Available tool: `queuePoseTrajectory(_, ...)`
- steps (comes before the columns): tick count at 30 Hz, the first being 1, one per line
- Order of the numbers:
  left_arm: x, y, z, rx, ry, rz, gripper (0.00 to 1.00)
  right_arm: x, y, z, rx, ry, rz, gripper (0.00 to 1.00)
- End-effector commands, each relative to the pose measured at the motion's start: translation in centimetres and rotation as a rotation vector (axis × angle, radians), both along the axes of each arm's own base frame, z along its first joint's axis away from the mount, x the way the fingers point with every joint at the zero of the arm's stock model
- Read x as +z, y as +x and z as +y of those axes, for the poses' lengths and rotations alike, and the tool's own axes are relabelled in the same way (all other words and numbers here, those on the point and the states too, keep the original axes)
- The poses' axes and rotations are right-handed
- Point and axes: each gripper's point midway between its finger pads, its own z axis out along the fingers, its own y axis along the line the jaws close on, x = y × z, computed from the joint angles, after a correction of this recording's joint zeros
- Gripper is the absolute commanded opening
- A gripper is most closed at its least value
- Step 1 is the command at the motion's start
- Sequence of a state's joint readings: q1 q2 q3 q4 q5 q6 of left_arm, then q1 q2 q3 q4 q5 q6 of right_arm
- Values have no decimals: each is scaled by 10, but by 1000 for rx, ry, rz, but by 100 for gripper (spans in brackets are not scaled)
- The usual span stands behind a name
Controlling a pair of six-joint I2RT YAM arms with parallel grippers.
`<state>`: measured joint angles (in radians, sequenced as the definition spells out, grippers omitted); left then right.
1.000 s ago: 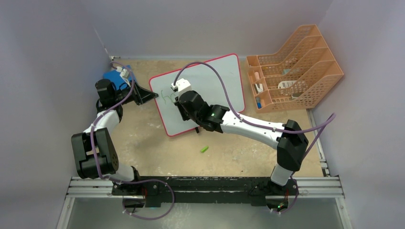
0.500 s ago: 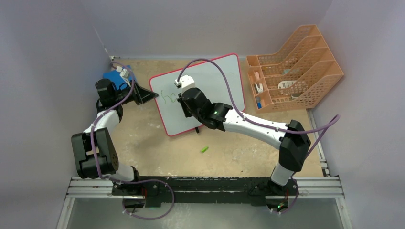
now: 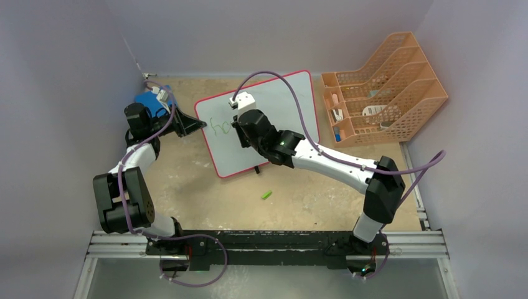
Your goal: Write a sentence on the whiteboard
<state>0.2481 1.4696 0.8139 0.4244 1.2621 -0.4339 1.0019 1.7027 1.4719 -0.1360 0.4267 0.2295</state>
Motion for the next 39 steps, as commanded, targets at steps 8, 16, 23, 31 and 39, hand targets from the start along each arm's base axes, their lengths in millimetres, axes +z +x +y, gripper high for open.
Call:
queuePoseTrajectory(8,9,-3,-10,-49,19,-53,0,26,9,6,-5,50,-47,0)
queuePoseTrajectory(16,9,-3,-11,-49,19,-52,0,21,9,7,-10,49,-40,0)
queuePoseTrajectory(23,10,-3,-10,-49,19,-54,0,18,9,4,-16,41,-36,0)
queuePoseTrajectory(31,10,-3,-10,-48,20,-54,0,13,5,3,-3,30,-28,0)
queuePoseTrajectory(39,10,-2,-10,-45,21,-54,0,7,-1,1,12,18,-12,0)
